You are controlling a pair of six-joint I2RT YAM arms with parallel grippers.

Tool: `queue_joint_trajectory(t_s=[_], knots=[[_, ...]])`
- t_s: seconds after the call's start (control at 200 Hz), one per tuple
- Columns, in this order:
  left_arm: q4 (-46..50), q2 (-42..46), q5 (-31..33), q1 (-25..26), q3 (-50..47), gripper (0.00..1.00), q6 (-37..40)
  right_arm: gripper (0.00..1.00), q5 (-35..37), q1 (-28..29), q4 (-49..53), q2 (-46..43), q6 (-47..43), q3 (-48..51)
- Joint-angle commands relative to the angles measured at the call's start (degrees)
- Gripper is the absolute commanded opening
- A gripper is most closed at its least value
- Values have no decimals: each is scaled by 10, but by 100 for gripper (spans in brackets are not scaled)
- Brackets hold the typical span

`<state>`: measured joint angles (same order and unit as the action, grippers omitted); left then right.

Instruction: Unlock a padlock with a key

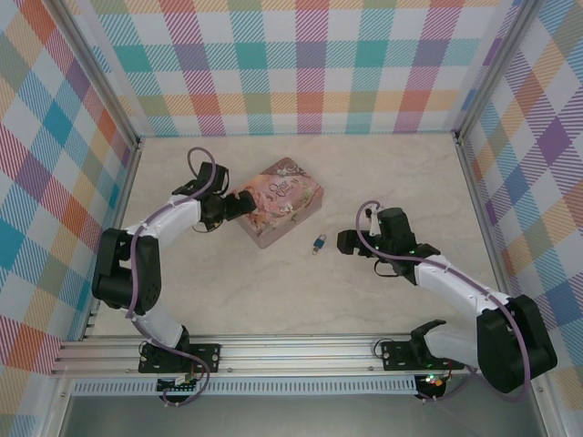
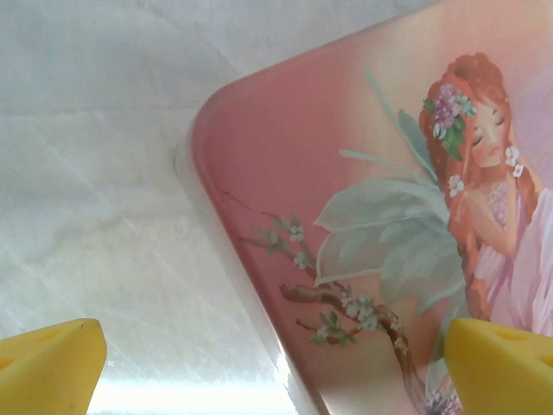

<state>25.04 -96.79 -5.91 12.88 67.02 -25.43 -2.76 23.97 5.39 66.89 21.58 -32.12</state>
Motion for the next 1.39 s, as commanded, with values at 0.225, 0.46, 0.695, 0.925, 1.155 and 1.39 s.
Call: queue_joint_trajectory(t_s=[0.225,0.46,0.695,0.925,1.155,1.39], knots=[[31,91,53,-22,26,100,47,100,30,-17,35,-38,-31,-24],[-11,265,127,-22,-50,100,47,100,55,-54,50,-62,-65,-39],[-61,404,215,-22,-171,100,57,100,102,-110,0,-97,-112,8],[-207,508,206,-22,-315,100,134,100,143,-144,-170,-82,-220,73],[-245,519,231,-22,-388,100,168,100,88,-193,-342,24,-214,119],[-264,488,234,-22,-412,100,200,100,20,-203,-484,110,-243,111]])
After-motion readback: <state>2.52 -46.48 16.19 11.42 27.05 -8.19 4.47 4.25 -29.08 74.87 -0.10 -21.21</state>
